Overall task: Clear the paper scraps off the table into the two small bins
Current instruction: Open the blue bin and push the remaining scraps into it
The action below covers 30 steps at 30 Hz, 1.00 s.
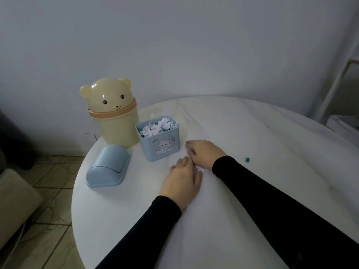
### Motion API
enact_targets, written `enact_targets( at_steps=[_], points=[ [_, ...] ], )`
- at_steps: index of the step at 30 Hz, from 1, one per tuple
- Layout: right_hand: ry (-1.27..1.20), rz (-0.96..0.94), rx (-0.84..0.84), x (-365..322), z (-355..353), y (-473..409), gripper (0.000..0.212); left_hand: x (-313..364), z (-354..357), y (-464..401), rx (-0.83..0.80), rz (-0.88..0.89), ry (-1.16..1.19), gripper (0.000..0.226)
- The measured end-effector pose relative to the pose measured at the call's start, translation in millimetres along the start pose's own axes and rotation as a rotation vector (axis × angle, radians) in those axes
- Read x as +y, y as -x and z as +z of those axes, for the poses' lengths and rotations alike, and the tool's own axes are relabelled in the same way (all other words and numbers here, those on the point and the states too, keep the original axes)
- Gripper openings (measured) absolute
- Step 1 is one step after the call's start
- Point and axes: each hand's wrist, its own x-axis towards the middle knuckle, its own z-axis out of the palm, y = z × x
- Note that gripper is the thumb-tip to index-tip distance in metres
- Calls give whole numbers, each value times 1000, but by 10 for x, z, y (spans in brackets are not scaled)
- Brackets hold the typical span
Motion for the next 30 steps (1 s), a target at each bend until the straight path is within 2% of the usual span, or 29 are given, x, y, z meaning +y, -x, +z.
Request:
enact_targets(
  at_steps=[5,8,11,13,16,19,22,26,30],
  points=[
    [-101,85,161,177,-10,346,32,35,49,-137,-33,56,14,26],
    [-146,118,282,279,-60,504,29,110,68,-250,-60,24,68,22],
    [-199,200,401,411,-148,670,29,200,12,-315,-12,-49,160,23],
    [-96,311,353,485,-192,802,36,205,-35,-317,-31,-55,206,39],
    [117,502,219,528,-196,963,42,194,-14,-314,-170,3,181,60],
    [136,607,169,515,-159,999,42,247,68,-356,-219,53,106,48],
    [151,581,131,534,-130,971,42,344,111,-409,-214,92,115,33],
    [103,377,136,556,-129,957,31,345,91,-436,-189,118,182,20],
    [-106,329,194,539,-186,991,30,213,-23,-391,-175,67,210,31]
  ],
)
